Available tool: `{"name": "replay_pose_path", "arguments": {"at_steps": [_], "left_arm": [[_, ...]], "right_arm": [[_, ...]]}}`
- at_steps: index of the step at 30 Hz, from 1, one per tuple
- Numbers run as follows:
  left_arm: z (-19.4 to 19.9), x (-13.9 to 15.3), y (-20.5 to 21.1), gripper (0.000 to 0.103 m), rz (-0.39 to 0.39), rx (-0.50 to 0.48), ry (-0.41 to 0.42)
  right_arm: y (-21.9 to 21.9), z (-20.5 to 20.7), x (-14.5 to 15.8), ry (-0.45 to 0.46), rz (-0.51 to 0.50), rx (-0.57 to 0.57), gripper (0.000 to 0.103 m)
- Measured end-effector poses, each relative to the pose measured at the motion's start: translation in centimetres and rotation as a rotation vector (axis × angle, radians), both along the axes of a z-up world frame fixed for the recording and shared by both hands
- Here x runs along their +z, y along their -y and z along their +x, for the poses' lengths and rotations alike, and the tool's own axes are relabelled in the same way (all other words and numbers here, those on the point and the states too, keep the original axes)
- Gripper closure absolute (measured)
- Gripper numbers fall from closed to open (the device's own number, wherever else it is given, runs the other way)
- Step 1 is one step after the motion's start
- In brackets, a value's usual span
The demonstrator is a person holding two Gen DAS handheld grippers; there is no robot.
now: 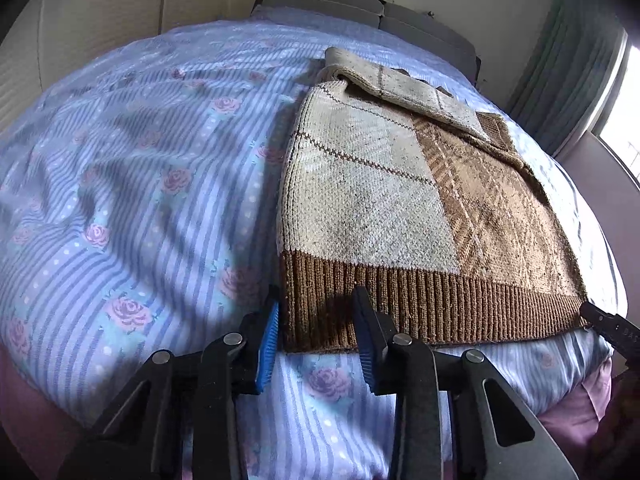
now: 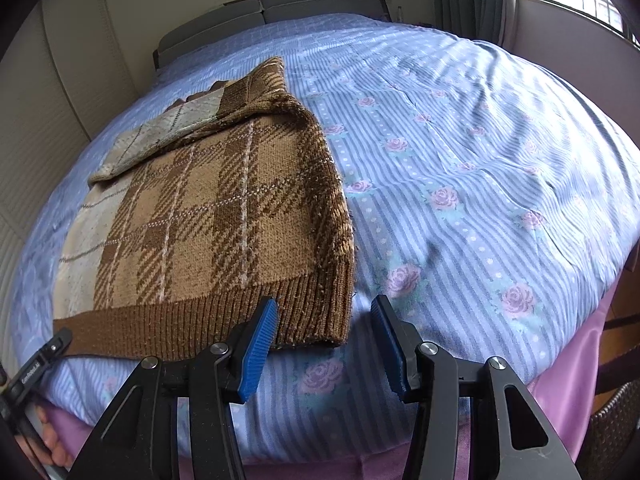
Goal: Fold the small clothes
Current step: 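Lower both tools to the ribbed brown hem and close on it, then lift the ribbed hem with both tools and fold it toward the collar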
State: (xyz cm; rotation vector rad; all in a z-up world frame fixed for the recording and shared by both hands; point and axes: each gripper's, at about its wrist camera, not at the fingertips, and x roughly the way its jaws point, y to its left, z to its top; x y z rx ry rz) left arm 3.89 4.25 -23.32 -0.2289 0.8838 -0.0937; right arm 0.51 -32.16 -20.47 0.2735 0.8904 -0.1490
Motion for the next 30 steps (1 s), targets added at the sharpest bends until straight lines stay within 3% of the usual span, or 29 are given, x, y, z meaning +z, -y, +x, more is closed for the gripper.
{"name": "replay_pose_path", "arguments": {"at_steps": [13, 16, 17, 19, 30], "left_arm": [[0.0, -0.1, 0.5, 0.075, 0.033, -0.002, -0.002], [0.0, -0.1, 0.5, 0.088, 0.031, -0.009, 0.0], [0.0, 0.0, 0.5, 0.089, 0.034, -0.008, 0.003], [-0.2, 0.2, 0.5, 0.091, 0.045, -0.004, 0.011], [-1.2, 1.9, 0.3, 0.091, 0.07, 0.004, 0.065]], "right_arm": [[0.3, 0.2, -0.3, -0.008, 0.038, -0.002, 0.056], [0.4, 0.3, -0.5, -0.013, 0.059, 0.003, 0.073], [0.5, 0.2, -0.5, -0.014, 0.065, 0.001, 0.082], [0.7, 0.2, -0.5, -0.007, 0.09, 0.003, 0.087], [1.0, -0.5, 0.8, 0.055, 0.163, -0.003, 0.092]]}}
